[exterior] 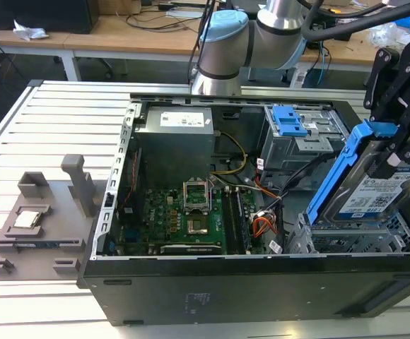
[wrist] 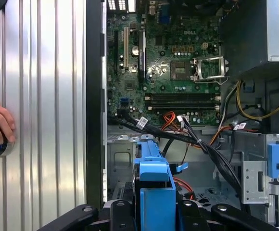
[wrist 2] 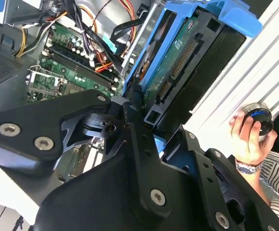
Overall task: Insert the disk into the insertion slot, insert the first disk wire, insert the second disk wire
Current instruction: 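Insert the disk into the insertion slot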
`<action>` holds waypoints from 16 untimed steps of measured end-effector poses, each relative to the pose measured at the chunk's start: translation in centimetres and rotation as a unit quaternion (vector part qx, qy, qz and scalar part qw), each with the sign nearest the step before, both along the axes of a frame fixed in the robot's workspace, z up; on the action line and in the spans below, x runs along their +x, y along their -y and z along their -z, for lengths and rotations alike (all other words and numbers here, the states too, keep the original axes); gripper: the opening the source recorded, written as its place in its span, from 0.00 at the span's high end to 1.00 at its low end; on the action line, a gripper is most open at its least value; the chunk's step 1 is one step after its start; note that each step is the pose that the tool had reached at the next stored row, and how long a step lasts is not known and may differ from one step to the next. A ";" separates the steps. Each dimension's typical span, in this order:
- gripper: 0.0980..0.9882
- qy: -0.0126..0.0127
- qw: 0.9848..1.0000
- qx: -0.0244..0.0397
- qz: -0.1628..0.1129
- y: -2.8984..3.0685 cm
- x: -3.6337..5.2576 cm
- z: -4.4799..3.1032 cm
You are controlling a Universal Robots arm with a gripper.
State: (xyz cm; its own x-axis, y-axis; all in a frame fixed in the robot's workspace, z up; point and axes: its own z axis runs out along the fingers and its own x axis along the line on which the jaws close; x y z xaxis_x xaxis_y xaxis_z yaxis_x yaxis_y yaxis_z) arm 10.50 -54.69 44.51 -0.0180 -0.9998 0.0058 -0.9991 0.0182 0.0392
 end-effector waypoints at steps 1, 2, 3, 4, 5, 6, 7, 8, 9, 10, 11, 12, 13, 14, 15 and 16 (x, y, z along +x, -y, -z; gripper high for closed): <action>0.70 0.000 1.000 0.000 0.000 -0.03 0.00 0.06; 0.70 0.000 1.000 0.000 0.000 -0.06 0.00 0.18; 0.70 0.000 1.000 0.000 0.000 -0.09 0.00 0.23; 0.70 0.000 1.000 0.000 0.000 -0.11 0.01 0.29; 0.70 0.000 1.000 0.000 0.000 -0.13 0.04 0.39; 0.70 0.000 1.000 0.000 0.000 -0.14 0.07 0.45; 0.70 0.000 1.000 0.000 0.000 -0.16 0.12 0.50; 0.70 0.000 1.000 0.000 0.000 -0.19 0.18 0.59; 0.70 0.000 1.000 0.000 0.000 -0.21 0.21 0.72; 0.70 0.000 1.000 0.000 0.000 -0.21 0.21 0.89; 0.70 0.000 1.000 0.000 0.000 -0.21 0.21 1.04; 0.70 0.000 1.000 0.000 0.000 -0.21 0.21 1.25; 0.70 0.000 1.000 0.000 0.000 -0.21 0.21 1.54; 0.70 0.000 1.000 0.000 0.000 -0.21 0.22 1.65; 0.70 0.000 1.000 0.000 0.000 -0.21 0.22 1.70; 0.70 0.000 1.000 0.000 0.000 -0.21 0.22 1.72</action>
State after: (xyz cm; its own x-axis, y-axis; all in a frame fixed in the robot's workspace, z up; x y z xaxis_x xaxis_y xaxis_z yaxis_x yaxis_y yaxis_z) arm 10.72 -54.48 42.79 -0.0181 -0.9998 0.0060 -0.9991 0.0183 0.0392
